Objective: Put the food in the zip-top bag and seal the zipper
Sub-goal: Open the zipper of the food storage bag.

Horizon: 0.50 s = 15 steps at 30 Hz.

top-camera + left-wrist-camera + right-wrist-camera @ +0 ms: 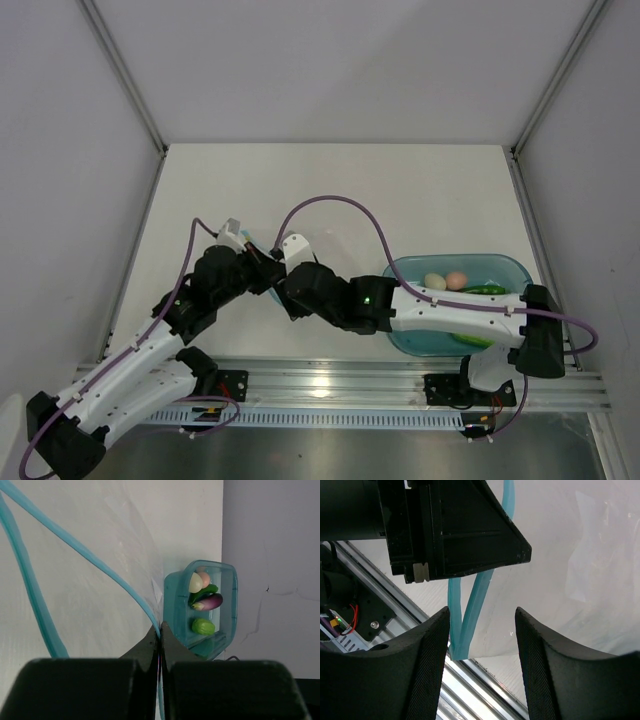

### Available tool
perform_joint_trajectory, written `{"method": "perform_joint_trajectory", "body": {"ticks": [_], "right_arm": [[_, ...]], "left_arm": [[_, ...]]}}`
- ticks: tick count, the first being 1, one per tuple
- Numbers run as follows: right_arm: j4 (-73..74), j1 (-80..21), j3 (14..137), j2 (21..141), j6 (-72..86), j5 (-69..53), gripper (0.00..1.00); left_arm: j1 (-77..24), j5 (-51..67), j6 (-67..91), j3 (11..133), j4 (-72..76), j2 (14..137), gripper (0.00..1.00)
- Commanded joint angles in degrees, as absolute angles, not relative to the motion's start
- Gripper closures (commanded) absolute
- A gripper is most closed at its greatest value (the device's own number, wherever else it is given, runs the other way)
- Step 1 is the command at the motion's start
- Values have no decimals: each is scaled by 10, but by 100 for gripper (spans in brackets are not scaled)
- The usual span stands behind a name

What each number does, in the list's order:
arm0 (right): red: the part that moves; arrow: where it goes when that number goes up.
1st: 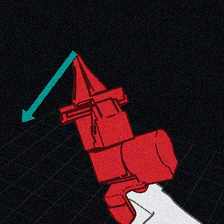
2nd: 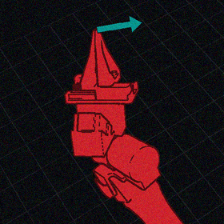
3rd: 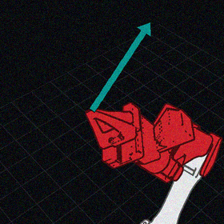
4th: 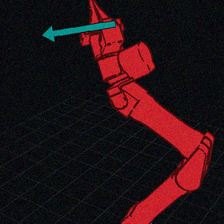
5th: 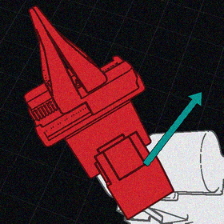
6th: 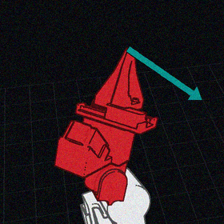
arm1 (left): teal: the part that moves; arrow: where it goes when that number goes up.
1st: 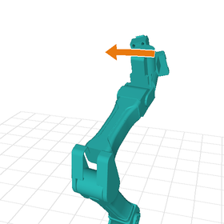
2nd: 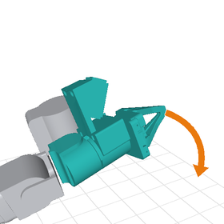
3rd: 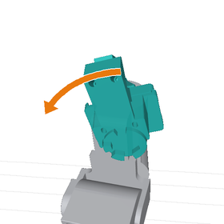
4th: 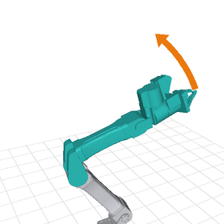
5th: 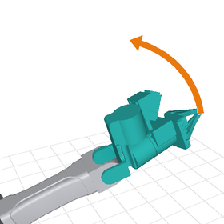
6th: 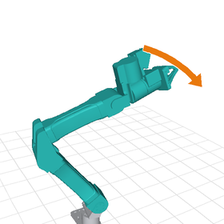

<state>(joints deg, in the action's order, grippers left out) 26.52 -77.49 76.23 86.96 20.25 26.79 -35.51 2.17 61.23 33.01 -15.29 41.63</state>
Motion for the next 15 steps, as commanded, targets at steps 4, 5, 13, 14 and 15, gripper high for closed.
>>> {"method": "perform_joint_trajectory", "body": {"ticks": [4, 5, 13, 14, 15], "right_arm": [[234, -775, 780, 888, 192, 298, 43], [236, -775, 780, 890, 192, 301, 43], [245, -785, 780, 911, 186, 325, 44], [244, -786, 780, 913, 186, 325, 45], [244, -787, 780, 915, 186, 328, 45]], "left_arm": [[-364, 38, 654, 348, -174, 422, 100], [-364, 40, 656, 348, -173, 423, 100], [-364, 45, 667, 356, -185, 431, 99], [-364, 48, 669, 359, -188, 433, 99], [-365, 50, 670, 360, -189, 437, 100]]}}
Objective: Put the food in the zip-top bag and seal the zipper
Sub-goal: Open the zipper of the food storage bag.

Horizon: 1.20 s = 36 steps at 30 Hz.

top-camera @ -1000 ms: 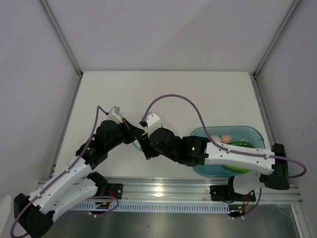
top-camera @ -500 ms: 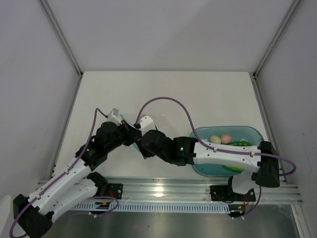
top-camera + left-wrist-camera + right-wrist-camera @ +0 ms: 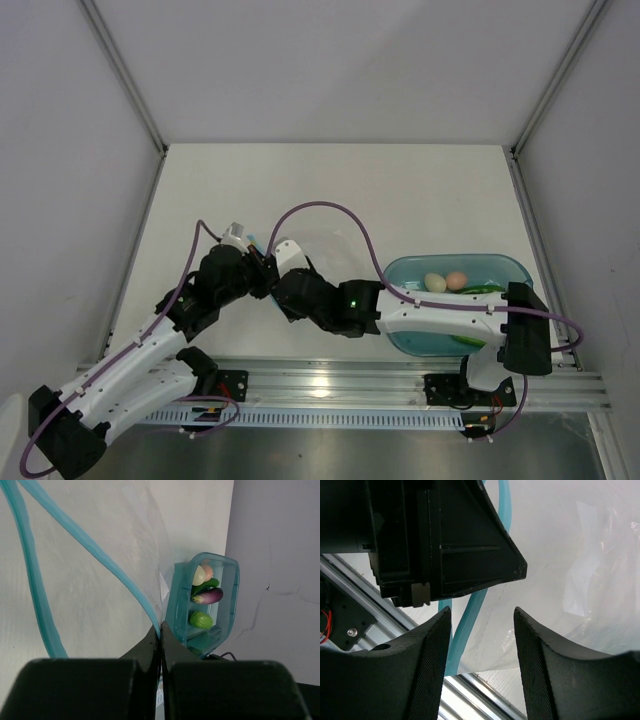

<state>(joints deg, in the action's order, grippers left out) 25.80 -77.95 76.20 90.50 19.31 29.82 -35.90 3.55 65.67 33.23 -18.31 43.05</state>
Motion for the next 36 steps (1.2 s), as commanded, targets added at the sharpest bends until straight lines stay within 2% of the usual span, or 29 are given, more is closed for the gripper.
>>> {"method": "perform_joint_trajectory", "body": {"ticks": [1, 12, 15, 18, 20, 23, 24, 25, 28, 30, 31, 32, 36], "right_arm": [[243, -787, 779, 918, 187, 329, 45], [228, -795, 750, 918, 198, 366, 56], [224, -795, 740, 913, 207, 379, 67], [224, -795, 735, 912, 215, 391, 70], [225, -796, 731, 912, 219, 396, 79], [228, -798, 727, 911, 222, 410, 86], [229, -797, 727, 911, 222, 417, 96], [231, -797, 727, 911, 221, 421, 100], [235, -797, 729, 906, 218, 426, 100], [233, -796, 727, 899, 215, 424, 100], [232, -795, 725, 897, 214, 419, 100], [229, -795, 722, 892, 214, 417, 100], [218, -791, 708, 882, 218, 400, 100]], "left_arm": [[-365, 52, 671, 361, -190, 441, 99], [-364, 54, 684, 356, -187, 434, 99], [-365, 54, 690, 353, -184, 430, 100], [-365, 55, 696, 351, -180, 427, 100], [-365, 60, 698, 351, -178, 427, 100], [-365, 63, 699, 349, -174, 428, 99], [-365, 65, 698, 349, -172, 428, 99], [-365, 66, 697, 348, -170, 429, 99], [-364, 69, 674, 345, -161, 428, 99], [-364, 82, 658, 338, -141, 425, 91], [-364, 88, 637, 334, -134, 418, 81], [-365, 92, 630, 330, -127, 411, 61], [-365, 89, 607, 295, -105, 345, 35]]}}
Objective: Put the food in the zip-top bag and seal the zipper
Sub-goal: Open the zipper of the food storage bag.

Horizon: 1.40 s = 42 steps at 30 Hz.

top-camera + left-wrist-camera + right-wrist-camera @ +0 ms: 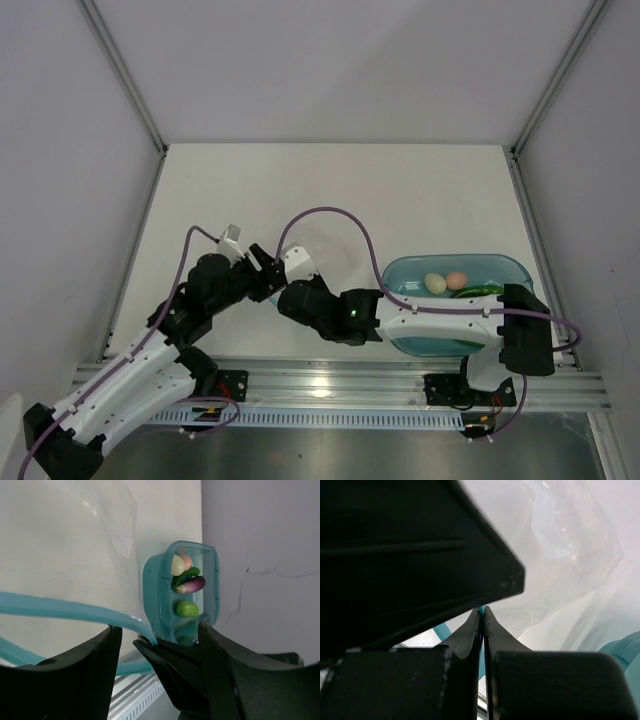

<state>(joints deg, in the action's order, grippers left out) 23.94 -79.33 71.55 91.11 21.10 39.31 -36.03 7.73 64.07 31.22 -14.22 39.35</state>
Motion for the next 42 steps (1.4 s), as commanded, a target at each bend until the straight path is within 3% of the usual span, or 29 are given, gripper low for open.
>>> {"method": "perform_joint_trajectory", "body": {"ticks": [1, 6, 11, 15, 33, 35, 36, 40, 42], "right_arm": [[216, -789, 705, 881, 224, 397, 100], [211, -773, 691, 855, 248, 370, 100], [219, -755, 690, 831, 269, 345, 100], [222, -744, 695, 801, 281, 314, 100], [200, -741, 681, 749, 308, 243, 100], [199, -741, 679, 745, 312, 241, 100], [196, -741, 676, 742, 313, 242, 100], [210, -734, 674, 730, 329, 244, 100], [216, -715, 668, 723, 350, 227, 100]], "left_arm": [[-366, 75, 599, 296, -124, 330, 34], [-366, 12, 576, 307, -225, 220, 30], [-365, 13, 577, 268, -270, 120, 40], [-365, 13, 572, 251, -314, 78, 40], [-365, 48, 572, 209, -203, 214, 40], [-366, 51, 568, 214, -198, 218, 50], [-365, 52, 562, 219, -199, 221, 63], [-365, 42, 529, 262, -245, 215, 92], [-366, 25, 492, 286, -295, 207, 99]]}}
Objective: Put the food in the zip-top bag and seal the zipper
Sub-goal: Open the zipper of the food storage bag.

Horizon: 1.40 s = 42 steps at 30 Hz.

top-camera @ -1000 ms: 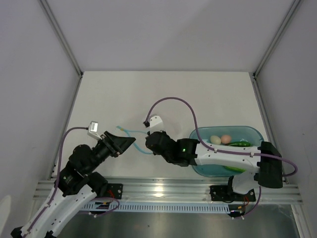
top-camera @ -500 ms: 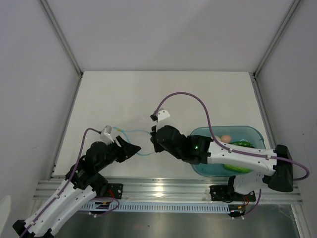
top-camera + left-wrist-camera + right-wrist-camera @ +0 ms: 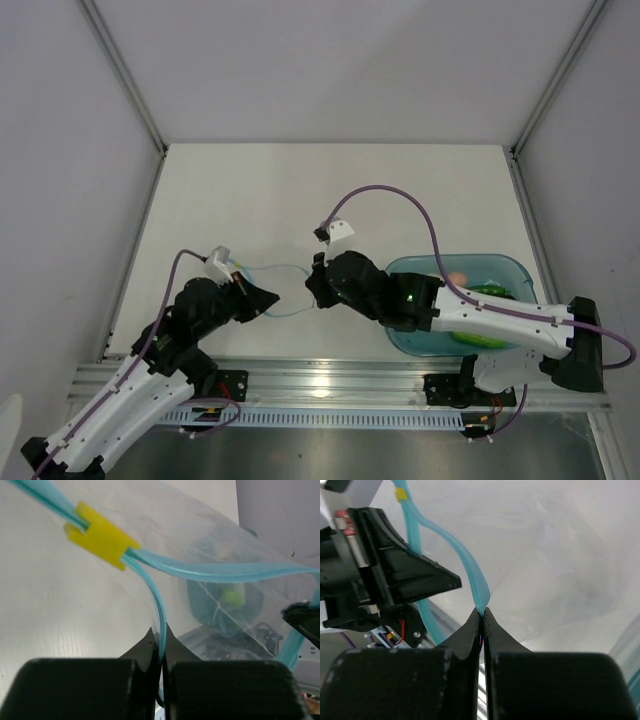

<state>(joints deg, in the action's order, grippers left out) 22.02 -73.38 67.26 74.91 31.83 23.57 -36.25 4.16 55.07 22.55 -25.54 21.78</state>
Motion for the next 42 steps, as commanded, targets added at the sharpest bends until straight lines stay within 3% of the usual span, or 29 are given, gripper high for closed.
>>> {"method": "perform_joint_trajectory", "body": {"ticks": [1, 10, 15, 17, 21, 31, 37, 42], "right_arm": [[223, -707, 666, 720, 356, 204, 100], [214, -675, 642, 699, 383, 104, 100], [217, -664, 629, 703, 403, 49, 92], [221, -653, 617, 701, 409, 45, 85], [241, -635, 595, 688, 417, 45, 81], [338, -591, 570, 587, 417, 141, 33], [415, -520, 586, 508, 431, 214, 11], [508, -437, 581, 474, 481, 311, 2]], "left_arm": [[-365, 23, 475, 334, -308, 207, 99], [-365, 63, 330, 583, -489, 316, 99], [-365, 117, 302, 599, -493, 390, 99], [-366, 144, 298, 584, -477, 413, 99], [-366, 189, 305, 525, -425, 455, 99], [-373, 203, 319, 461, -341, 476, 99], [-376, 221, 330, 450, -297, 493, 99], [-389, 229, 342, 437, -269, 497, 99]]}}
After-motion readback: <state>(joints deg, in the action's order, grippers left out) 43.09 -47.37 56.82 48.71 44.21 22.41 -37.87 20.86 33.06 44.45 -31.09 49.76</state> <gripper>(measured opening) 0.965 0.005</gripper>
